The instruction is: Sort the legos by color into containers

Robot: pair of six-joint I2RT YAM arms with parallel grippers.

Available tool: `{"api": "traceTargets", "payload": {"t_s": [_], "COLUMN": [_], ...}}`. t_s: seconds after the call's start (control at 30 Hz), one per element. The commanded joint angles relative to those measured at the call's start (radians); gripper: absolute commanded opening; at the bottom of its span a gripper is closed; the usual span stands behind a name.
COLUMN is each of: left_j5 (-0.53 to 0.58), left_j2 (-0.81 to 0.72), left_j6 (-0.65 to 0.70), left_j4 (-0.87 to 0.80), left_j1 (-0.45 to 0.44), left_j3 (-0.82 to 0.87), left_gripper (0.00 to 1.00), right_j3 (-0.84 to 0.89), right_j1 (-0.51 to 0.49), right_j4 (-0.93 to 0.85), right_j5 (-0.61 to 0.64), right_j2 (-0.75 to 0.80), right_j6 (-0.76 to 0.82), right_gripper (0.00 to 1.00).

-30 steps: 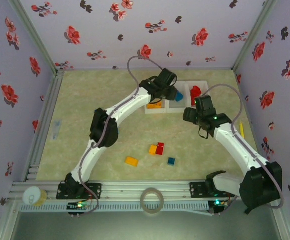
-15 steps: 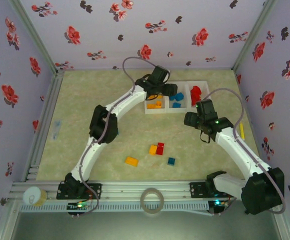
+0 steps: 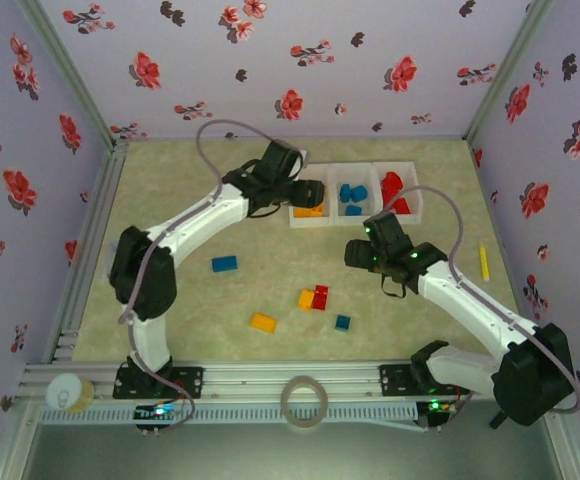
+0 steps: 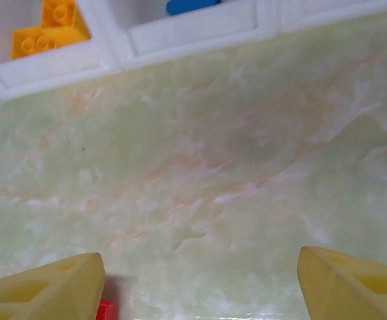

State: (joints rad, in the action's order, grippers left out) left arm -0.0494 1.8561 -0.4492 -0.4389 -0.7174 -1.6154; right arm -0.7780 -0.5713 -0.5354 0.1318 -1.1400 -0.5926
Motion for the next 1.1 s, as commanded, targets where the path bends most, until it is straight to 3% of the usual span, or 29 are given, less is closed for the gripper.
{"api": "traceTargets", "payload": {"t_s": [0.0, 0.37, 0.73, 1.07], "left_j5": [0.037, 0.052, 0.053, 0.055], "left_j2": [-0.075, -0.234, -0.267, -0.276], "left_j6": [-0.026, -0.066, -0.063, -0.058], "left_j4": [0.017, 0.032, 0.026, 0.017], "left_j1": [0.011, 0.022, 0.026, 0.029], "left_j3": [0.115, 0.387, 0.399, 0.399], "left_gripper": [0.71, 0.71, 0.7, 0.69], "right_j3": [0.024, 0.057, 0.067, 0.094], "right_j1": [-0.068, -0.279, -0.396, -0.425], "right_j4": [0.038, 0.109, 0.109, 0.083], "right_j5": [0.047, 0.073, 0.078, 0.091], "right_j2": [-0.027, -0.136, -0.218, -0.208], "right_j6": [-0.104, -0.265, -0.335, -0.363], "right_gripper": [0.76, 0.75, 0.74, 0.73]}}
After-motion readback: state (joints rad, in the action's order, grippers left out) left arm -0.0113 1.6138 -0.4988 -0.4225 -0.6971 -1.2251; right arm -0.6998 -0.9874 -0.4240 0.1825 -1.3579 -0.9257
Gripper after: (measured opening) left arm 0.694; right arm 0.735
